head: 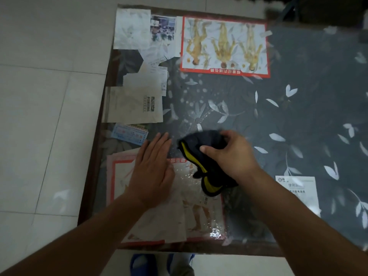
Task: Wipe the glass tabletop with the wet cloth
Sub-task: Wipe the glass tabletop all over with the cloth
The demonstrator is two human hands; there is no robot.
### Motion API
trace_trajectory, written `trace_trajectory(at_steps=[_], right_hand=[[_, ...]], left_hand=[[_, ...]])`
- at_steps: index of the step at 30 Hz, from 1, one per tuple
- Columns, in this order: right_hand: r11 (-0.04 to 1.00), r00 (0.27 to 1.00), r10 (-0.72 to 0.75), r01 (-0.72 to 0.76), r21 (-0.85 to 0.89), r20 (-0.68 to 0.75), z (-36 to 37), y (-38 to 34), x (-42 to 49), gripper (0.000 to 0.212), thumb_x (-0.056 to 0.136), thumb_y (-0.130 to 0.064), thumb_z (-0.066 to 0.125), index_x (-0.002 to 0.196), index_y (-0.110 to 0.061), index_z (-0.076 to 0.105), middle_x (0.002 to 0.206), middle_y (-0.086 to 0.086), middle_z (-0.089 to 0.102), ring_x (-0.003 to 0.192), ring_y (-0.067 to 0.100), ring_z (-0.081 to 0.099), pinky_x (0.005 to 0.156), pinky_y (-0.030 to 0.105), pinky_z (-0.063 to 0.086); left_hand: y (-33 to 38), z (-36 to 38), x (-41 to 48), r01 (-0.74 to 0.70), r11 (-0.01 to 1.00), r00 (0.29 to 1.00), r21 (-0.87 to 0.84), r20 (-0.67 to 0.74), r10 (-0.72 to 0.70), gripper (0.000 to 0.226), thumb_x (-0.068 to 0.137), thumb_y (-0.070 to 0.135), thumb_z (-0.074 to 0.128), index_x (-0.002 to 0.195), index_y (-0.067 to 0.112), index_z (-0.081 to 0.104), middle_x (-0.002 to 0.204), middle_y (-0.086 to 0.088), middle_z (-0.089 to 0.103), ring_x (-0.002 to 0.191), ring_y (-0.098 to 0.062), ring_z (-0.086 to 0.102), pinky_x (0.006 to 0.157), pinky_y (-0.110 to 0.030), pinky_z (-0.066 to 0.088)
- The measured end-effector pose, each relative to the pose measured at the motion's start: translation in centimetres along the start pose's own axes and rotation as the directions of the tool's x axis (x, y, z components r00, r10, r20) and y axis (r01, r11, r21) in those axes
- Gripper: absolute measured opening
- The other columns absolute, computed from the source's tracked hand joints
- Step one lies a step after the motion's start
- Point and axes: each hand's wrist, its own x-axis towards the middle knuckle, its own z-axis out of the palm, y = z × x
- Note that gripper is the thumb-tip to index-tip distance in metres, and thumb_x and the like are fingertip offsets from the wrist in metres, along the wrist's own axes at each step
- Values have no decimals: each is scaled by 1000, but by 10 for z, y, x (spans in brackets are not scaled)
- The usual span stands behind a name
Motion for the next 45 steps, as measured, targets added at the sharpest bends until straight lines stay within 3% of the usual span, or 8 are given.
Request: trace_trajectory(at_steps=[6, 12, 19, 23, 28, 33, 41, 45], right_hand=[[962, 997, 35, -14, 272, -75, -40, -5, 10, 16, 84, -33, 78, 82, -20, 69, 66, -11, 69, 66, 4, 65, 63, 21, 48], [972, 897, -234, 218, -85, -375, -69, -45, 22, 18, 87, -33, 73, 82, -24, 58, 73, -10, 62, 67, 2, 57, 61, 19, 40], [788, 893, -446, 420, -450, 52, -12, -28, 12, 48, 85, -53, 70, 124, -25, 68, 124, 1, 61, 118, 23, 53, 100, 40, 44], [634, 906, -396, 390, -668, 153, 4, -3, 20, 78, 90, -76, 35, 155, -34, 30, 166, 11, 16, 154, 37, 3, 123, 55, 11], [540, 865, -479, 425, -726, 150, 31, 12, 33, 75, 94, -74, 28, 157, -35, 23, 168, 12, 11, 153, 41, -1, 124, 56, 5], [700, 923, -375, 219, -680, -90, 3, -31, 137, 69, 96, -63, 27, 159, -38, 11, 168, 14, 3, 153, 42, -3, 124, 55, 1], [388, 718, -615, 635, -667, 326, 29, -12, 82, 59, 101, -60, 25, 154, -35, 30, 168, 2, 16, 155, 34, 2, 124, 56, 6], [507, 811, -556, 505, -699, 182, 3, -23, 130, 59, 101, -59, 23, 155, -36, 29, 168, 2, 14, 155, 34, 2, 124, 57, 8]], left_hand=[[-7, -16, 14, 53, 997, 999, 47, -7, -53, 66, 99, 42, 29, 155, 6, 39, 163, -11, 37, 155, -23, 25, 128, -50, 13], [-20, -22, 51, 61, 996, 997, 65, -59, -57, 67, 101, 45, 29, 155, 7, 37, 162, -14, 37, 155, -26, 26, 128, -50, 12], [-38, -19, 58, -26, 994, 997, 111, -64, 33, 63, 102, 39, 32, 154, 5, 40, 164, -12, 36, 155, -24, 27, 129, -42, 10], [-44, -16, 56, -62, 978, 998, 200, -18, 66, 65, 102, 40, 31, 155, 3, 39, 167, -14, 30, 157, -25, 21, 129, -48, 11], [-43, -15, 57, -67, 972, 997, 226, -12, 72, 65, 102, 41, 31, 154, 2, 39, 166, -16, 30, 157, -28, 21, 127, -54, 16], [-45, -13, 57, -78, 972, 996, 223, -33, 88, 66, 102, 43, 30, 153, 3, 40, 166, -16, 31, 157, -28, 21, 126, -55, 16], [-48, -12, 57, -87, 970, 995, 228, -34, 97, 65, 102, 43, 33, 154, 4, 40, 166, -15, 30, 158, -27, 20, 125, -57, 20], [-49, -10, 57, -78, 971, 994, 224, -51, 92, 66, 104, 46, 29, 154, 5, 40, 167, -15, 28, 158, -26, 18, 126, -55, 18]])
